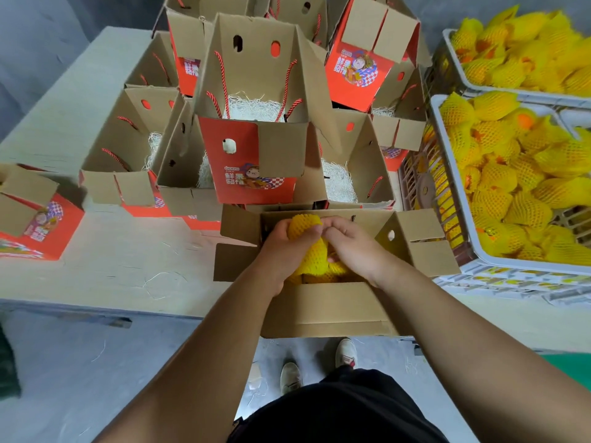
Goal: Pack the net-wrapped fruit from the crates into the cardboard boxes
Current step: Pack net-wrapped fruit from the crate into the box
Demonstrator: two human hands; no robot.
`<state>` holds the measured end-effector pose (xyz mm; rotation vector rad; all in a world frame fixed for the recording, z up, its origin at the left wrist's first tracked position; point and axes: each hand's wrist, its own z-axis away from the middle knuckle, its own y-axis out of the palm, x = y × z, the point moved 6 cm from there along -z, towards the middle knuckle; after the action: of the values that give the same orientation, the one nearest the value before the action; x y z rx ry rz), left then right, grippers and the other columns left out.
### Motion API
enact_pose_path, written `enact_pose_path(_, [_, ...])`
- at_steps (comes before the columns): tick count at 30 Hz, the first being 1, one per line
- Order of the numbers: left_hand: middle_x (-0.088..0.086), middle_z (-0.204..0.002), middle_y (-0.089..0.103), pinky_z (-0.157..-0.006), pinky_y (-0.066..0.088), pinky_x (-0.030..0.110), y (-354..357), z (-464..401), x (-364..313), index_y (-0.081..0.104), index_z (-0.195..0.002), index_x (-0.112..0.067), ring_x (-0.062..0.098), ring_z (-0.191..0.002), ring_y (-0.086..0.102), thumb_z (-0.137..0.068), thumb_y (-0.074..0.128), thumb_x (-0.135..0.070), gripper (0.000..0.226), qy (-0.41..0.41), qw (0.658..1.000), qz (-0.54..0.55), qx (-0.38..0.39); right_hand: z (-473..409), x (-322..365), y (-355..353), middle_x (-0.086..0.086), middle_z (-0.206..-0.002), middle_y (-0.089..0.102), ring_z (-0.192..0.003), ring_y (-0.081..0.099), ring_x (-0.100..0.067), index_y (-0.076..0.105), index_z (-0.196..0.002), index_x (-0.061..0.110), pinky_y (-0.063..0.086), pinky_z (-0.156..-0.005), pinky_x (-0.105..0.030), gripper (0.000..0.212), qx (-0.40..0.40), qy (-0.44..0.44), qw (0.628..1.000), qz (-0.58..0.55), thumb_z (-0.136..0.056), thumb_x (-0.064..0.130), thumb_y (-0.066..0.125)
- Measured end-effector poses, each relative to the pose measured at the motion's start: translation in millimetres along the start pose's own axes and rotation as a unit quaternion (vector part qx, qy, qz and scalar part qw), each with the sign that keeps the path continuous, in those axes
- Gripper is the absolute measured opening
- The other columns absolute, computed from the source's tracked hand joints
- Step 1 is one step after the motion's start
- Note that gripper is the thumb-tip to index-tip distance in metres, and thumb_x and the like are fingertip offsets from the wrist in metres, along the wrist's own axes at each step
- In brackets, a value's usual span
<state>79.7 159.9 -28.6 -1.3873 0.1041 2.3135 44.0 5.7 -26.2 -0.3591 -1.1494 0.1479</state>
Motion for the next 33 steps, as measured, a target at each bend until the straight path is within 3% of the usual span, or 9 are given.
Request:
enact_pose_path(5, [0.009, -0.136, 0.052, -0.103, 0.05, 0.046, -9.3, -0.2, -12.9, 0.047, -0.14, -0.019, 0.029, -0.121, 0.057, -0.095, 0.064, -0.052, 0.059, 0.015, 0.958, -0.285, 0.037, -4.8, -4.0, 16.5, -0.01, -0.095, 0.068, -0.082, 0.065, -0.019, 0.065, -0.124, 0.014, 0.06, -0.077, -0.029, 0.029, 0.085, 0.076, 0.993, -0.031, -0.101, 0.01, 0.048])
enact_pose_path(9, [0.012, -0.121, 0.061, -0.083, 0.045, 0.035, 0.0, 5.7, -16.7, 0.054, -0.128, -0.009, 0.026, -0.102, 0.058, -0.104, 0.048, -0.041, 0.04, -0.01, 0.889, -0.445, 0.109, -5.3, -13.6, 37.1, -0.02, -0.1, 0.068, -0.087, 0.063, -0.021, 0.066, -0.121, 0.005, 0.059, -0.093, -0.042, 0.026, 0.153, 0.086, 0.976, 0.126, -0.098, 0.004, 0.054])
enact_pose_path(12, [0.011, -0.115, 0.064, -0.09, 0.052, 0.038, 6.2, 7.4, -20.1, 0.059, -0.123, -0.007, 0.026, -0.104, 0.062, -0.105, 0.052, -0.028, 0.028, 0.028, 0.823, -0.552, 0.136, -11.6, -14.7, 38.8, -0.016, -0.101, 0.069, -0.086, 0.065, -0.02, 0.067, -0.116, 0.011, 0.063, -0.081, -0.033, 0.026, 0.156, 0.098, 0.972, 0.148, -0.094, 0.002, 0.057])
enact_pose_path(14, [0.011, -0.119, 0.066, -0.097, 0.054, 0.04, 5.6, 5.0, -20.6, 0.062, -0.124, -0.009, 0.029, -0.11, 0.064, -0.104, 0.052, -0.02, 0.025, 0.034, 0.794, -0.594, 0.123, -14.5, -14.5, 38.3, -0.009, -0.09, 0.067, -0.075, 0.065, -0.018, 0.065, -0.109, 0.013, 0.063, -0.07, -0.027, 0.018, 0.15, 0.111, 0.969, 0.164, -0.094, 0.006, 0.059])
enact_pose_path(17, [0.011, -0.121, 0.065, -0.099, 0.054, 0.043, 9.5, 0.5, -17.5, 0.063, -0.123, -0.01, 0.031, -0.112, 0.064, -0.101, 0.056, -0.016, 0.024, 0.028, 0.766, -0.632, 0.116, -17.5, -16.2, 41.7, -0.012, -0.099, 0.074, -0.091, 0.069, -0.027, 0.068, -0.111, 0.01, 0.059, -0.085, -0.036, 0.021, 0.143, 0.087, 0.942, 0.29, -0.093, 0.018, 0.063])
enact_pose_path(22, [0.006, -0.126, 0.06, -0.09, 0.049, 0.041, 14.5, -8.8, -15.5, 0.06, -0.127, -0.022, 0.03, -0.116, 0.061, -0.097, 0.06, -0.051, 0.042, 0.076, 0.753, -0.647, 0.093, -20.3, -11.2, 20.0, -0.002, -0.107, 0.062, -0.109, 0.061, -0.031, 0.055, -0.11, 0.025, 0.05, -0.082, -0.033, 0.03, 0.06, 0.028, 0.927, 0.369, -0.086, 0.037, 0.068])
enact_pose_path(26, [0.008, -0.136, 0.047, -0.098, 0.049, 0.048, 5.8, -19.2, -20.1, 0.053, -0.134, -0.024, 0.032, -0.126, 0.049, -0.1, 0.056, -0.029, 0.034, 0.14, 0.726, -0.667, 0.085, -22.0, -28.7, -9.3, -0.004, -0.139, 0.032, -0.128, 0.041, -0.038, 0.036, -0.142, 0.027, 0.046, -0.101, -0.048, 0.067, 0.041, 0.04, 0.827, 0.559, -0.089, 0.054, 0.066])
enact_pose_path(30, [0.01, -0.149, 0.041, -0.106, 0.042, 0.046, 6.3, -25.7, -4.4, 0.041, -0.15, -0.029, 0.036, -0.135, 0.042, -0.097, 0.063, -0.033, 0.057, 0.154, 0.615, -0.765, 0.112, -24.6, -53.3, -17.5, -0.007, -0.137, 0.027, -0.122, 0.053, -0.037, 0.036, -0.146, 0.024, 0.045, -0.102, -0.039, 0.071, 0.062, 0.136, 0.916, 0.373, -0.088, 0.043, 0.073])
enact_pose_path(33, [0.014, -0.146, 0.041, -0.1, 0.047, 0.044, 11.5, -29.1, 1.8, 0.039, -0.15, -0.025, 0.039, -0.128, 0.048, -0.101, 0.056, -0.031, 0.053, 0.171, 0.602, -0.777, 0.061, -24.8, -55.0, -29.5, -0.009, -0.145, 0.029, -0.13, 0.048, -0.034, 0.041, -0.146, 0.023, 0.039, -0.109, -0.037, 0.08, 0.026, 0.136, 0.941, 0.308, -0.081, 0.051, 0.08])
